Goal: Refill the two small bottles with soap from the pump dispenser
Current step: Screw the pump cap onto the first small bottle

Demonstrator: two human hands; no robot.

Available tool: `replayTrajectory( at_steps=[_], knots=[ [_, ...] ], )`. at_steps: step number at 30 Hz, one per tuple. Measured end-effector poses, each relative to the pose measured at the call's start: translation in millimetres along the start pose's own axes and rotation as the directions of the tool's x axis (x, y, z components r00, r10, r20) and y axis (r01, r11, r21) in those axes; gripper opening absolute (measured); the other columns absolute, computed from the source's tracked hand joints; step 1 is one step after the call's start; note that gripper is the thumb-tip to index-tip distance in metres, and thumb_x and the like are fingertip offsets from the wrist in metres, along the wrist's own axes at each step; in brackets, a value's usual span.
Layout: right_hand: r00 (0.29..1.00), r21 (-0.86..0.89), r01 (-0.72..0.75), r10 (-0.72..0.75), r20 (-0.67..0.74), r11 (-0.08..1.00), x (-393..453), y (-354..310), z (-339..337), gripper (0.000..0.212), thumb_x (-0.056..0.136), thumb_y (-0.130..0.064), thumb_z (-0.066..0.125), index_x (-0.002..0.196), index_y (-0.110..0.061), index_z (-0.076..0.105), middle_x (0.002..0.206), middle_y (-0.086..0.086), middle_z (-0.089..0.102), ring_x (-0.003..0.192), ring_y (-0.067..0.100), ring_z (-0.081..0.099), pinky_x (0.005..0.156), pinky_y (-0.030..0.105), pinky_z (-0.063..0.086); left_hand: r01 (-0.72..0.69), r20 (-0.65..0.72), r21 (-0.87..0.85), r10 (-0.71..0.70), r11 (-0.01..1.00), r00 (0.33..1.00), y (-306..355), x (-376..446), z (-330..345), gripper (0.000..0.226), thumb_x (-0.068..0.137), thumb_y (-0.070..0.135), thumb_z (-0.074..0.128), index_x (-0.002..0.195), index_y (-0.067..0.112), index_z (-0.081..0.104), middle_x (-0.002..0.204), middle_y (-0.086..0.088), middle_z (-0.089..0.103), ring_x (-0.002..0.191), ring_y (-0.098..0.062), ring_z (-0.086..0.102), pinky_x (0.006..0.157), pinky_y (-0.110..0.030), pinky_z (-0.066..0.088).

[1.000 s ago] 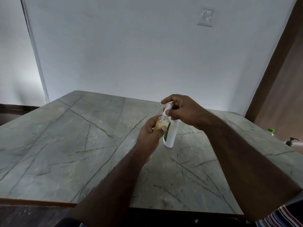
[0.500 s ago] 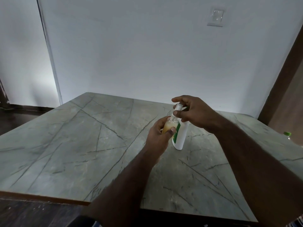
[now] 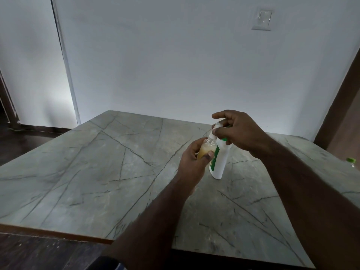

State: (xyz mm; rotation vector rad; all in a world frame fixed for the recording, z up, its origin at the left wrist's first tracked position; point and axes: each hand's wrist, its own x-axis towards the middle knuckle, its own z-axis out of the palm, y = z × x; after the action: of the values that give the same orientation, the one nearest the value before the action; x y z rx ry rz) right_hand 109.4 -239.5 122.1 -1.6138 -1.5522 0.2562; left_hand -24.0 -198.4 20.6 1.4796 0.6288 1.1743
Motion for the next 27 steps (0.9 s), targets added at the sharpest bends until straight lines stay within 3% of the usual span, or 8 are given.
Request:
replayTrajectory(
  at_steps=[2, 4, 8, 14, 19, 23, 27],
  knots=[
    [1.000, -0.002, 0.017, -0.017, 0.006, 1.000, 0, 0, -1, 0.035, 0.080, -0.018, 0.074, 0.115, -0.022, 0.067, 0.093, 0.001, 0.073, 0.077, 0.017, 0.070, 0.065, 0.034, 0.060, -0.004, 0.004, -0.006, 0.004, 1.000, 1.000, 1, 0, 0, 0.033, 0.096, 0.015, 0.063, 0.120, 0.037, 0.056, 0.107, 0.028, 0.059, 0.100, -0.001, 0.060, 0.075, -0.013, 0.049],
    [1.000, -0.038, 0.011, -0.012, -0.020, 0.999, 0, 1, 1, 0.028, 0.079, -0.030, 0.077, 0.106, -0.021, 0.070, 0.085, -0.002, 0.073, 0.070, 0.014, 0.070, 0.064, 0.031, 0.057, -0.010, 0.004, -0.010, 0.010, 1.000, 1.000, 1, -1, 0, 0.033, 0.096, 0.016, 0.063, 0.119, 0.038, 0.056, 0.108, 0.027, 0.060, 0.101, -0.002, 0.060, 0.076, -0.014, 0.050],
    [0.995, -0.115, -0.021, 0.010, -0.096, 0.993, 0, 1, 4, 0.038, 0.076, -0.051, 0.075, 0.099, -0.021, 0.069, 0.084, -0.007, 0.070, 0.070, 0.010, 0.067, 0.065, 0.030, 0.054, -0.021, 0.006, -0.019, 0.021, 1.000, 1.000, 0, -1, -1, 0.031, 0.096, 0.018, 0.063, 0.117, 0.041, 0.058, 0.106, 0.027, 0.063, 0.101, 0.000, 0.062, 0.078, -0.016, 0.051],
    [1.000, 0.044, 0.002, -0.002, -0.001, 0.999, -4, -5, -2, 0.031, 0.084, -0.016, 0.071, 0.115, -0.017, 0.067, 0.084, 0.000, 0.073, 0.065, 0.017, 0.069, 0.051, 0.027, 0.050, -0.013, 0.002, -0.011, 0.013, 1.000, 1.000, 0, 0, 0, 0.032, 0.097, 0.015, 0.062, 0.120, 0.036, 0.056, 0.111, 0.021, 0.061, 0.105, -0.008, 0.060, 0.088, -0.025, 0.053],
    [0.997, -0.047, -0.024, 0.021, -0.080, 0.999, -3, -5, 4, 0.027, 0.079, -0.040, 0.076, 0.098, -0.023, 0.066, 0.077, -0.007, 0.071, 0.060, 0.009, 0.067, 0.050, 0.023, 0.046, 0.008, 0.000, -0.015, -0.008, 1.000, 1.000, 1, 0, 0, 0.032, 0.097, 0.016, 0.063, 0.121, 0.036, 0.056, 0.114, 0.019, 0.061, 0.107, -0.009, 0.059, 0.091, -0.029, 0.053],
    [1.000, 0.038, -0.018, 0.018, -0.008, 0.999, -3, -5, 4, 0.030, 0.087, -0.018, 0.068, 0.116, -0.019, 0.066, 0.086, -0.002, 0.073, 0.064, 0.015, 0.068, 0.051, 0.028, 0.050, 0.027, -0.007, -0.028, -0.027, 0.999, 1.000, 0, 1, 0, 0.034, 0.096, 0.015, 0.063, 0.123, 0.035, 0.056, 0.118, 0.014, 0.061, 0.108, -0.010, 0.059, 0.092, -0.031, 0.053],
    [0.997, -0.033, -0.024, 0.022, -0.074, 0.999, -2, -5, 9, 0.026, 0.080, -0.037, 0.076, 0.098, -0.020, 0.069, 0.075, -0.005, 0.072, 0.057, 0.011, 0.067, 0.052, 0.026, 0.048, 0.023, -0.019, -0.026, -0.023, 0.999, 1.000, 0, 1, -1, 0.033, 0.096, 0.015, 0.063, 0.119, 0.036, 0.056, 0.116, 0.016, 0.062, 0.108, -0.009, 0.059, 0.089, -0.028, 0.053]
  ],
)
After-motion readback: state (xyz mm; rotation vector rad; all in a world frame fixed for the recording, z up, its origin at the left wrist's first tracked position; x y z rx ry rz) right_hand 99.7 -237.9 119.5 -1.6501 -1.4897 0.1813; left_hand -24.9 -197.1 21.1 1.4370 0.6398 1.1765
